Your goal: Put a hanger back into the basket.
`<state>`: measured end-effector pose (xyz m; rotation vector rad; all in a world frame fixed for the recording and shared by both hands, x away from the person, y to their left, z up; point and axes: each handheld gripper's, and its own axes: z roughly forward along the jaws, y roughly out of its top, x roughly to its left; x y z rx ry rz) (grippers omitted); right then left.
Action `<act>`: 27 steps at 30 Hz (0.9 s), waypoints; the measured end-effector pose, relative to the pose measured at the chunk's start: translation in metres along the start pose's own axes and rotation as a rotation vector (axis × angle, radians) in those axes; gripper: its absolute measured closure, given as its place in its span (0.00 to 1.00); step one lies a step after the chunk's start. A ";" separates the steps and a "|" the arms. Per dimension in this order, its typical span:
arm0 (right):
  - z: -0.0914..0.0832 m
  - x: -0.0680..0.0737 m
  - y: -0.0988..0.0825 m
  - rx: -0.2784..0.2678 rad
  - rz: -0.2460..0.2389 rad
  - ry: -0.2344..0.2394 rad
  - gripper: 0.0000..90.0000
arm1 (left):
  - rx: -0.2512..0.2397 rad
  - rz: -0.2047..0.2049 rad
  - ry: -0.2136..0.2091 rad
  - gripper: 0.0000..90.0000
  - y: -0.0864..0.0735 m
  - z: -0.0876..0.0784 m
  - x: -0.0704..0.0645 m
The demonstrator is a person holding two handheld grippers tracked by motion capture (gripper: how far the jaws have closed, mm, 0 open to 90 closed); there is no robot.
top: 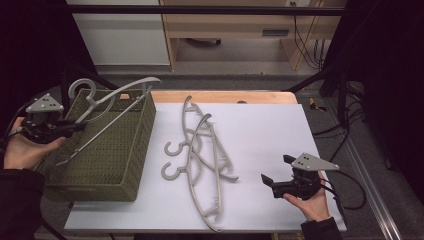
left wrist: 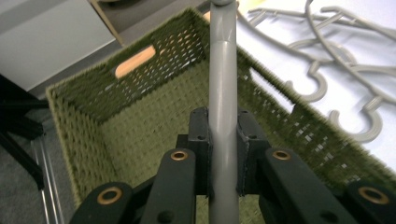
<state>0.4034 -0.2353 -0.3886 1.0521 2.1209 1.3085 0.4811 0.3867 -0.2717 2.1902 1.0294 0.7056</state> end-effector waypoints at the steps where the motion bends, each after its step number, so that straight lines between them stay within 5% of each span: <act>1: 0.000 0.000 0.000 0.001 0.000 0.001 0.03 | 0.006 0.000 0.004 0.88 -0.002 0.001 0.002; 27: 0.002 0.000 0.000 0.007 -0.005 0.004 0.04 | 0.106 -0.084 0.047 0.88 -0.043 0.033 0.030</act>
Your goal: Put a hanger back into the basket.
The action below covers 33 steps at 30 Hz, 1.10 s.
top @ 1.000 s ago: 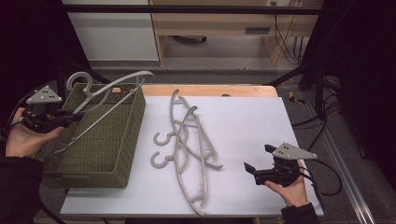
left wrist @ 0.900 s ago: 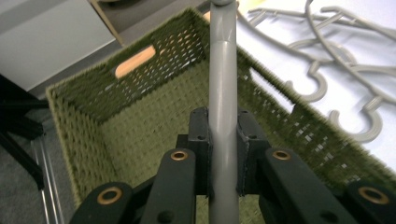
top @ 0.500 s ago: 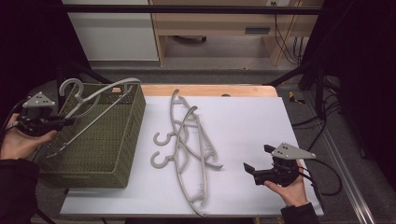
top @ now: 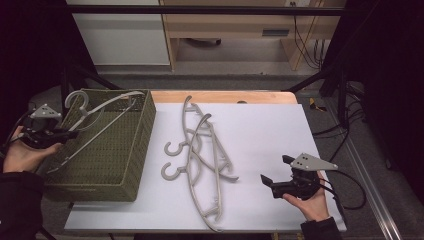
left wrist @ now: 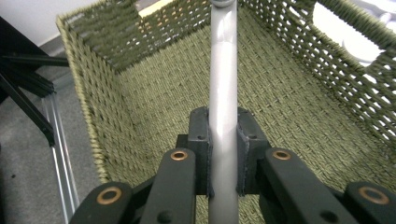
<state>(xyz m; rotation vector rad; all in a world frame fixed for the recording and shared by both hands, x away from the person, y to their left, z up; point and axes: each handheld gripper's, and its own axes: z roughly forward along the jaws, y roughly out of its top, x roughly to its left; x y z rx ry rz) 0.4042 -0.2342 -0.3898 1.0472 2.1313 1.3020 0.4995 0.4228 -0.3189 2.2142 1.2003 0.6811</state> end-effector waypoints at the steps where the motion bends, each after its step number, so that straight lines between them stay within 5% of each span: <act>1: 0.000 0.000 0.000 0.000 0.002 0.002 0.04 | -0.002 -0.011 0.000 0.88 -0.002 0.003 0.000; 11: 0.001 0.001 0.000 0.005 -0.002 0.005 0.05 | 0.037 -0.050 -0.052 0.88 -0.016 0.038 -0.005; 19: 0.001 0.001 0.000 0.007 -0.002 0.004 0.05 | 0.073 -0.116 -0.042 0.87 -0.024 0.056 -0.004; 26: 0.002 0.001 0.000 0.009 0.000 0.004 0.05 | 0.076 -0.185 0.017 0.79 -0.033 0.051 0.004; 33: 0.003 0.004 0.004 0.001 -0.006 0.005 0.05 | 0.056 -0.185 0.054 0.66 -0.039 0.038 0.004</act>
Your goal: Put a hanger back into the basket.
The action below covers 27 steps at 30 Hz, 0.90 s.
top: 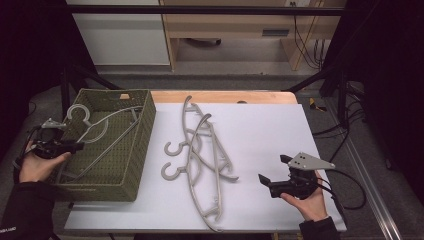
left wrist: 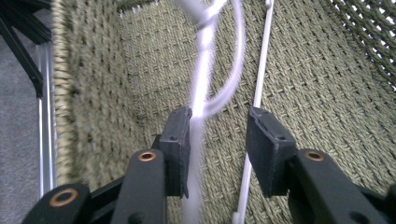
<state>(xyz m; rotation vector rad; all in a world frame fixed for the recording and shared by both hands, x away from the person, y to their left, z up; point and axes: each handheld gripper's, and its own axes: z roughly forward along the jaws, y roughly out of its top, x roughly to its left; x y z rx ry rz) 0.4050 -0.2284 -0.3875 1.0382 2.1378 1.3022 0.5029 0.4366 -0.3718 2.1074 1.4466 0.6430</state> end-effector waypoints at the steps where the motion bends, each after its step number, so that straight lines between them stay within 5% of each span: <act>1: 0.000 0.001 0.001 -0.001 0.002 0.000 0.05 | -0.013 -0.002 0.006 0.64 0.000 -0.003 -0.001; 7: 0.002 0.008 0.013 -0.021 0.003 0.007 0.05 | -0.149 0.001 -0.037 0.53 0.002 -0.026 -0.017; 14: 0.008 0.017 0.024 -0.034 0.013 0.016 0.05 | -0.328 0.057 -0.137 0.39 0.005 -0.050 -0.062; 21: 0.010 0.019 0.032 -0.065 0.020 0.019 0.04 | -0.439 0.100 -0.241 0.24 0.002 -0.060 -0.114; 27: 0.011 0.023 0.035 -0.069 0.019 0.017 0.04 | -0.478 0.133 -0.306 0.14 -0.004 -0.058 -0.153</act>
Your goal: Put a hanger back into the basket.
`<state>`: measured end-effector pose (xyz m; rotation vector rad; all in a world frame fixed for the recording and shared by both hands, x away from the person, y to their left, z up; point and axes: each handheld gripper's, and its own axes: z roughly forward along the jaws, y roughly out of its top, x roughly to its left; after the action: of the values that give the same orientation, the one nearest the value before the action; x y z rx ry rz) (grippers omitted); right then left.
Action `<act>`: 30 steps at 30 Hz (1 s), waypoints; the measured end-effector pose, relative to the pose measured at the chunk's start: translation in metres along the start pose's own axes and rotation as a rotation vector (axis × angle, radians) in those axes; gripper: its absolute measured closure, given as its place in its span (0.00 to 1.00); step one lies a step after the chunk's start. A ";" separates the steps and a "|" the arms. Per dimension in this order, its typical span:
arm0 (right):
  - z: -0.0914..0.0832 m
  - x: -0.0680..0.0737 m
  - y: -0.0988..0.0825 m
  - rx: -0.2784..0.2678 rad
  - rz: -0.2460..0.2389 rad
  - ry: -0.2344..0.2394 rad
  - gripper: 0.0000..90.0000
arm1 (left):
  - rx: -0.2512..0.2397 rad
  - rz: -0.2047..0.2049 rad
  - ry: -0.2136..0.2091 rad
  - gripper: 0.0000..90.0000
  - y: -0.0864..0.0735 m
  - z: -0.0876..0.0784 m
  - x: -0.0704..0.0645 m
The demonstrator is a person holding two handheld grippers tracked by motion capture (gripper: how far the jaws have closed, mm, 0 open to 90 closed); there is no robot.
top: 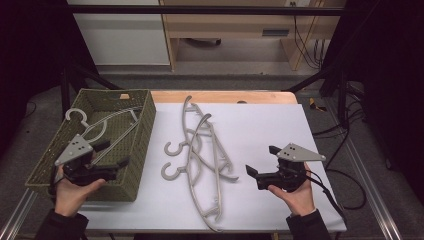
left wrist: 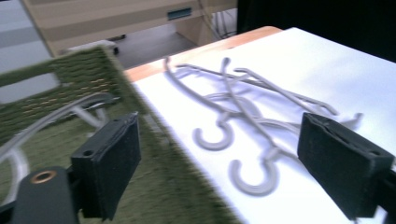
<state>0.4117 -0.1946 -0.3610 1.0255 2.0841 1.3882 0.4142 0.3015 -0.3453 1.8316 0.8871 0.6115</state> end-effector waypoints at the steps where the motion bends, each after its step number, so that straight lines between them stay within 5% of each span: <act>1: 0.000 0.001 0.001 0.006 0.002 -0.003 0.04 | -0.007 0.004 -0.018 0.13 -0.001 0.002 -0.005; 10: 0.010 0.008 0.005 0.030 -0.005 0.002 0.04 | 0.009 0.025 -0.075 0.10 -0.013 0.018 -0.027; 30: 0.037 0.033 0.009 0.089 -0.028 0.033 0.05 | 0.018 0.021 -0.082 0.10 -0.017 0.020 -0.030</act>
<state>0.4193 -0.1450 -0.3667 1.0112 2.1938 1.3178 0.4051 0.2712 -0.3695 1.8711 0.8219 0.5393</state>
